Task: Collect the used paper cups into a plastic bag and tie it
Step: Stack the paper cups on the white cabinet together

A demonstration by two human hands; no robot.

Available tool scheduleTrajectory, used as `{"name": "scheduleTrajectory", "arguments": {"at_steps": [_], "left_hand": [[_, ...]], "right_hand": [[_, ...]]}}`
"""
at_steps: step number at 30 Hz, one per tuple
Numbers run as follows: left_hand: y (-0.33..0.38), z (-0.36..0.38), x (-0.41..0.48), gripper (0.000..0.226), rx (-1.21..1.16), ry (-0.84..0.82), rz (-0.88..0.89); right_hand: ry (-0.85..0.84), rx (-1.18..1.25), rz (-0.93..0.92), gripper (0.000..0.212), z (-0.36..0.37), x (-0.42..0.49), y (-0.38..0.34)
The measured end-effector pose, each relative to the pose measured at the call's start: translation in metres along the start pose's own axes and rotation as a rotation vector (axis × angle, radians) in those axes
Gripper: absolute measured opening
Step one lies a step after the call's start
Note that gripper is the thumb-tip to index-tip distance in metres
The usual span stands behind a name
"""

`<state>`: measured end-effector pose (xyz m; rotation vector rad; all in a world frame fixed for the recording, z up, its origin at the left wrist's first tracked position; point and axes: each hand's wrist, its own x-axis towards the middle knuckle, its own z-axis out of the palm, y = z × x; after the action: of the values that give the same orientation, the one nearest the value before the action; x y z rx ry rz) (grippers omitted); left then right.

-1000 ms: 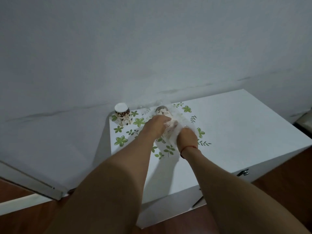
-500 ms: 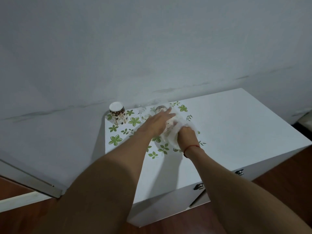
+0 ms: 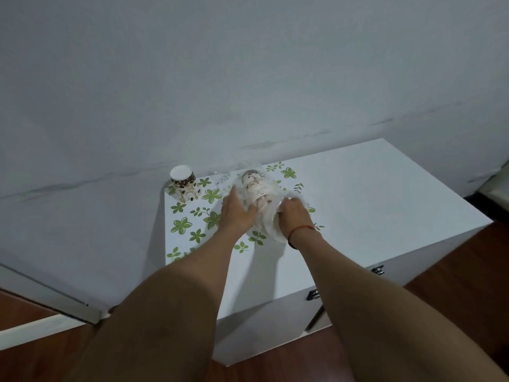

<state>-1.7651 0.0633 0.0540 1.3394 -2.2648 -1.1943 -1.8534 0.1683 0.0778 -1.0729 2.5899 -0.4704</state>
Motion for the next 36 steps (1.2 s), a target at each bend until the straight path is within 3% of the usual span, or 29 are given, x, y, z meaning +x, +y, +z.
{"name": "scheduleTrajectory", "arguments": {"at_steps": [2,4,7,11,16,18,21,24,26,28,31,34,36], "left_hand": [[-0.005,-0.003,-0.010,0.069,-0.229,-0.128,-0.340],[-0.006,-0.004,-0.014,0.052,-0.473,-0.193,-0.468],[-0.007,-0.002,-0.006,0.017,-0.510,0.009,-0.417],[-0.005,0.001,0.004,0.019,-0.331,0.121,-0.295],[-0.012,-0.003,0.008,0.017,-0.248,0.197,-0.337],[-0.017,-0.008,0.003,0.023,-0.313,0.109,-0.349],[-0.011,-0.010,-0.013,0.038,-0.525,-0.150,-0.468],[0.002,-0.009,-0.025,0.059,-0.562,-0.131,-0.543],[0.009,-0.012,-0.034,0.067,-0.411,-0.159,-0.518],[0.012,-0.016,-0.042,0.068,-0.359,-0.233,-0.482],[0.013,-0.019,-0.050,0.066,-0.447,-0.363,-0.447],[0.012,-0.016,-0.058,0.054,-0.561,-0.401,-0.436],[0.014,-0.016,-0.065,0.043,-0.526,-0.417,-0.420]], "right_hand": [[-0.019,-0.015,0.011,0.033,0.000,0.002,-0.008],[-0.046,-0.013,0.022,0.035,0.000,0.000,-0.015],[-0.070,0.025,0.008,0.040,-0.003,0.000,-0.017],[-0.113,0.105,-0.052,0.048,-0.014,0.001,-0.007],[-0.162,0.257,-0.048,0.050,-0.023,-0.010,0.006],[-0.133,0.259,-0.042,0.047,-0.025,-0.008,0.009],[-0.113,0.293,0.025,0.045,-0.017,-0.011,0.003],[-0.136,0.426,0.052,0.050,-0.002,-0.021,-0.003],[-0.197,0.458,0.013,0.050,-0.003,-0.027,-0.005],[-0.271,0.556,0.019,0.048,-0.010,-0.029,-0.006],[-0.356,0.769,0.125,0.023,-0.027,-0.032,-0.006],[-0.301,0.839,0.174,0.025,-0.033,-0.033,0.002],[-0.319,0.863,0.206,0.044,-0.033,-0.039,0.009]]}}
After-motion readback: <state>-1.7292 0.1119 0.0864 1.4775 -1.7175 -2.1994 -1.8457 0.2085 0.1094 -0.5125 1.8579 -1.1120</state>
